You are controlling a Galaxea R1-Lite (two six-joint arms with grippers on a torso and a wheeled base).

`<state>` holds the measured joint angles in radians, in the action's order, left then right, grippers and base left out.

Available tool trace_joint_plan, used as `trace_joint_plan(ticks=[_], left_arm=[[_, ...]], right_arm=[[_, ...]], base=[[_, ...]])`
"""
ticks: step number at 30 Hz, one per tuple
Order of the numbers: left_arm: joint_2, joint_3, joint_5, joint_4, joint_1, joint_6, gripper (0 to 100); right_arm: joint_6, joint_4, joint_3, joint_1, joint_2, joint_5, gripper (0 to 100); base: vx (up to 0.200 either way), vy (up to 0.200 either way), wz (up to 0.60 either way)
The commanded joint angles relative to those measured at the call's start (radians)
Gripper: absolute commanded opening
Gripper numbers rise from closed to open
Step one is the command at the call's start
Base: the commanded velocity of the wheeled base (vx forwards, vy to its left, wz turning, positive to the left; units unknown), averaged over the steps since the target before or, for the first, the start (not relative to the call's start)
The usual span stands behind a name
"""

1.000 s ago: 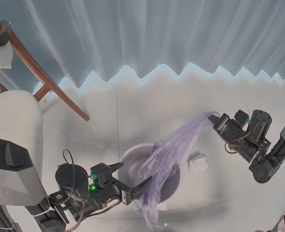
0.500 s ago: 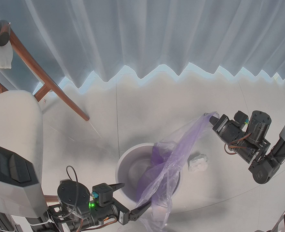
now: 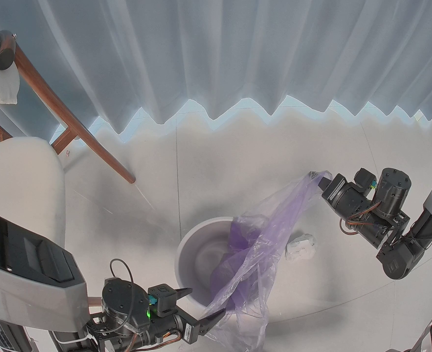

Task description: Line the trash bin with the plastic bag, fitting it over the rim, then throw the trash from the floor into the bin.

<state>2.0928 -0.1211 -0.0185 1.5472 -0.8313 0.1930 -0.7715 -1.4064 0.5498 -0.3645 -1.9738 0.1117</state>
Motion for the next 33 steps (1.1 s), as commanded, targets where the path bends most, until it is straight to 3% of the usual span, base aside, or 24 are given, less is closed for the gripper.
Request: trace_joint_plan(ticks=[1, 10, 16, 22, 29, 33], left_arm=[[0.01, -0.035, -0.008, 0.001, 0.0, 0.029, 0], [-0.109, -0.14, -0.001, -0.003, 0.064, 0.154, 0], [-0.168, -0.21, -0.011, -0.058, 0.136, 0.157, 0], [-0.312, -0.244, -0.009, -0.253, 0.216, 0.157, 0], [-0.424, -0.23, -0.02, -0.558, 0.221, 0.155, 0], [-0.467, -0.223, -0.034, -0.641, 0.208, 0.154, 0]], right_arm=[[0.0, 0.0, -0.001, -0.002, 0.001, 0.0, 0], [0.02, -0.002, -0.045, -0.042, 0.029, 0.002, 0], [0.028, 0.04, -0.088, -0.044, 0.121, 0.022, 0], [0.029, 0.28, -0.065, -0.034, 0.247, 0.121, 0], [0.11, 0.652, 0.059, -0.037, 0.274, 0.128, 0], [0.127, 0.733, 0.062, -0.068, 0.265, 0.152, 0]], base=[[0.0, 0.0, 0.0], [0.0, 0.0, 0.0], [0.0, 0.0, 0.0], [0.0, 0.0, 0.0], [0.0, 0.0, 0.0], [0.0, 0.0, 0.0]])
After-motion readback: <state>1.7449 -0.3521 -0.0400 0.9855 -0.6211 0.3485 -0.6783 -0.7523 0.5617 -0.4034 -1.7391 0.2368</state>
